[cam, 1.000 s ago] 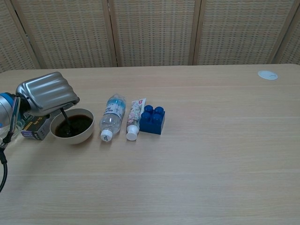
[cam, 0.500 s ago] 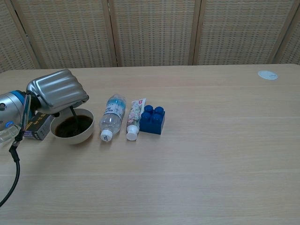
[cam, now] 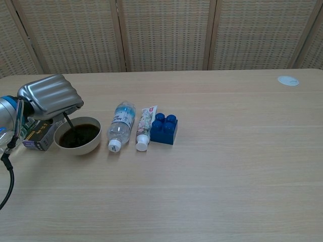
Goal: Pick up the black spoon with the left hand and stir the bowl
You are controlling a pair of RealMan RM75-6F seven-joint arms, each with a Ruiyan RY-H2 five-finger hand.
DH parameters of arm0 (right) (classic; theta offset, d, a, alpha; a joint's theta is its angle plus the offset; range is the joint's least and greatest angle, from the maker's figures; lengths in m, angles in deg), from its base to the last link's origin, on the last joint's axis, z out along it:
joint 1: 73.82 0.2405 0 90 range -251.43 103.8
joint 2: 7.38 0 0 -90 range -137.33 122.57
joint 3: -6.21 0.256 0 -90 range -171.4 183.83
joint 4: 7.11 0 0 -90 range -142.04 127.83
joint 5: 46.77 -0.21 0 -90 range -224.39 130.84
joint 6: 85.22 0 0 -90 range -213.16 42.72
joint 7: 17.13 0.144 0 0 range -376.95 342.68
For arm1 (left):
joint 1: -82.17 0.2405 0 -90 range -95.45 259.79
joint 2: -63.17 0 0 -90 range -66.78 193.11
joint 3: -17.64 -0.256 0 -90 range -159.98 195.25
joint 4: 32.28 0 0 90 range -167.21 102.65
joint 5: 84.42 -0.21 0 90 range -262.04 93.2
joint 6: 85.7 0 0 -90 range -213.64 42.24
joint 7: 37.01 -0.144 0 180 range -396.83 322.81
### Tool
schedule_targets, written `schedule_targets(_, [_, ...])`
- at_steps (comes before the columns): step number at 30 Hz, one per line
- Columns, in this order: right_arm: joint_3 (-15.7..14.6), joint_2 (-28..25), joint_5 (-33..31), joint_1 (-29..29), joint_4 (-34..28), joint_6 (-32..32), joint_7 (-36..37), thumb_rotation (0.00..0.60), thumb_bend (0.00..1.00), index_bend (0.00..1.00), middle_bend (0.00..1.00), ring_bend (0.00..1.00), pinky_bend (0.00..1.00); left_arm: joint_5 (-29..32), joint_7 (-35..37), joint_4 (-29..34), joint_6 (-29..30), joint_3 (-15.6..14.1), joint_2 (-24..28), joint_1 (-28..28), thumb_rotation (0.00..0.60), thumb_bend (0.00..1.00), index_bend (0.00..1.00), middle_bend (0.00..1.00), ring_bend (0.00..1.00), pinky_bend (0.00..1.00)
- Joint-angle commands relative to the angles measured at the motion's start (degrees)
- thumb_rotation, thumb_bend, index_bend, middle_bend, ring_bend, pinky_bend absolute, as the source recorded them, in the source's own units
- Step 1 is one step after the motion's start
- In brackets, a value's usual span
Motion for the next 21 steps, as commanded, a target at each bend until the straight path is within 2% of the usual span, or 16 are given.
schedule_targets(1, [-0.06, 0.07, 0.07, 0.09, 0.02, 0.17, -0.01, 0.6, 0.19, 0.22, 0.09, 0.0, 0.0, 0.14, 0.58, 0.99, 0.04, -0.64, 0.98, 0.62, 0.6, 0.49, 0.69, 0.82, 0.8, 0.78])
schedule_targets(11, [-0.04, 0.18, -0.04, 0.17, 0.04, 0.29, -0.03, 0.6, 0.19, 0.22, 0.09, 0.0, 0.0, 0.41, 1.83, 6.07, -0.37, -1.21, 2.97, 0.83, 0.6, 0.49, 0.69, 0.82, 0.8, 0.78])
schedule_targets(21, [-0.04, -0.17, -0.25, -0.13, -0.29, -0.08, -0.26, 0.6, 0.19, 0.22, 0.09, 0.0, 0.0, 0.61, 0.14, 3.07, -0.33, 0.58, -0.05, -1.43, 0.6, 0.49, 0.69, 0.82, 0.8, 0.78])
